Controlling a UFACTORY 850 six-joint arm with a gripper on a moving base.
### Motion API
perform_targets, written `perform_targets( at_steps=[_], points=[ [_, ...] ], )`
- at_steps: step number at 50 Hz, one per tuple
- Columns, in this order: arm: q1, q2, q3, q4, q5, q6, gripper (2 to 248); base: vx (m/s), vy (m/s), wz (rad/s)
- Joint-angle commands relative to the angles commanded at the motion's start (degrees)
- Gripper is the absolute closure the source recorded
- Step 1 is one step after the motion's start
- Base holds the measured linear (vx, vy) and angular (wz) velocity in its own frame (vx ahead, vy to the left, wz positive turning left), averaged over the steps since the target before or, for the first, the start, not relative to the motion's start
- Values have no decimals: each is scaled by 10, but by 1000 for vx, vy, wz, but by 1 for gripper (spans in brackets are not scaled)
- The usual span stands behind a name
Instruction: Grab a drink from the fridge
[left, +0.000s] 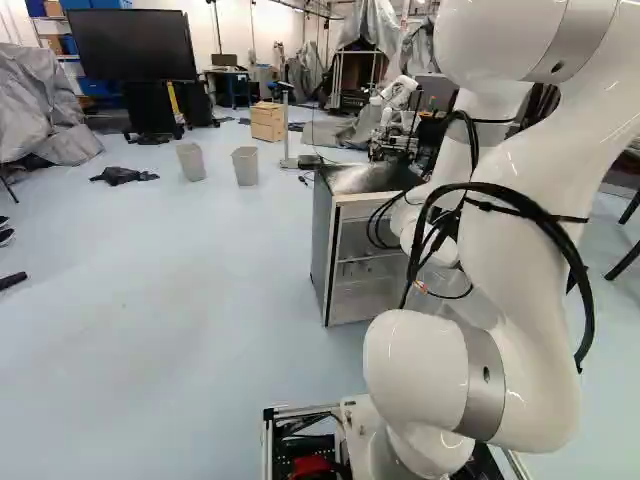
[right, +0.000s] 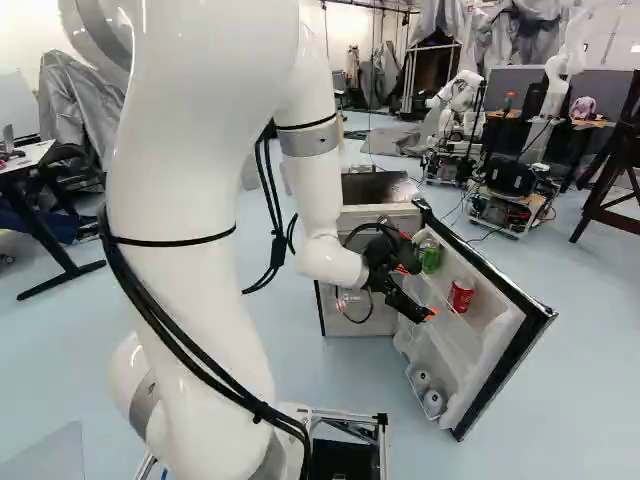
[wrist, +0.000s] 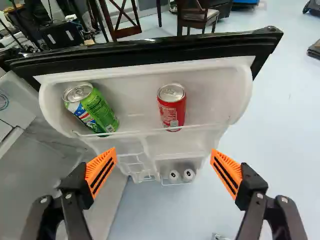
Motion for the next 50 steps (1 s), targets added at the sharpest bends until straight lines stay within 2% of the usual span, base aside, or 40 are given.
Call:
perform_targets(
  at_steps=[28, 50],
  points=[
    [-15, -17, -23, -8, 0, 0, 3, 0, 0, 0],
    [-29, -29, -40, -48, 0, 0, 3, 0, 0, 0]
  ],
)
